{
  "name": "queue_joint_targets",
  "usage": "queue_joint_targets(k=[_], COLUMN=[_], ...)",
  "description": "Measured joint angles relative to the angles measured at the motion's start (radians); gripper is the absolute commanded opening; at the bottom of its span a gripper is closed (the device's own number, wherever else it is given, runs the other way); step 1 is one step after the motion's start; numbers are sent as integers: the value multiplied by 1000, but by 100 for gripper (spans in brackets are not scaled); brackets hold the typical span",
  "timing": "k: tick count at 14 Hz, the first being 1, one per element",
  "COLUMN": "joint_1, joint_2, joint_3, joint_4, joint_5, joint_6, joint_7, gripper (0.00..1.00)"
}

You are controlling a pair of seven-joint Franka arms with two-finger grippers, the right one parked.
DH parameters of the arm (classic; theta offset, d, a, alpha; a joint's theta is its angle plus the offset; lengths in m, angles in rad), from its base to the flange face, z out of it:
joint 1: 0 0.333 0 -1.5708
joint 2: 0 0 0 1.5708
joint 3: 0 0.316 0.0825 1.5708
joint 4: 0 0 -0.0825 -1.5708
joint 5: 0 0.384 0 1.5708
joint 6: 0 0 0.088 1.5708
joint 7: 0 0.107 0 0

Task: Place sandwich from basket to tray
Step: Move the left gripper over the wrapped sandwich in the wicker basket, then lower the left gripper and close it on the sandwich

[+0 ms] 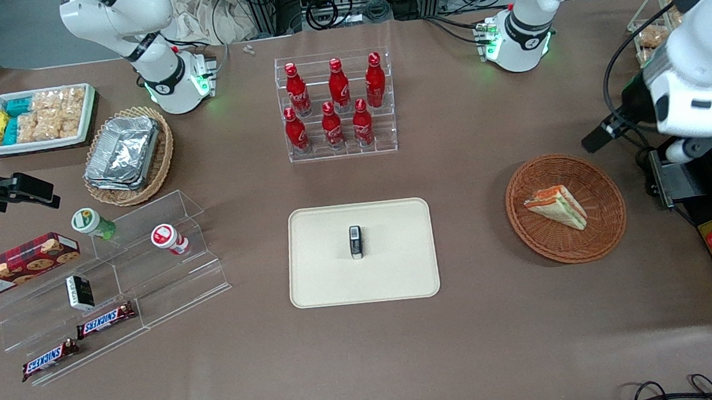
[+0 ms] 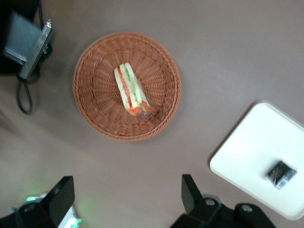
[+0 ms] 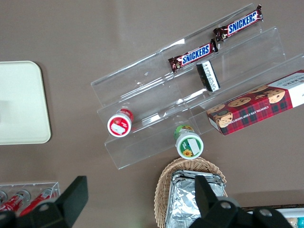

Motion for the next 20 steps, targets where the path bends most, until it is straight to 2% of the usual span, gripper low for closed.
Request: queue_joint_targets(k=[4,9,13,19,20], joint_1=[2,5,4,4,4], joint_2=[2,5,81,212,231], joint_3=[16,94,93,99,99], joint_4=[-236,-480,-514,-516,-516], joint_5=[0,-7,-9,-9,-9], joint_6=[222,518,613,727,739], joint_7=[-101,-121,-187,-196,-196], gripper=[100,100,100,100,87])
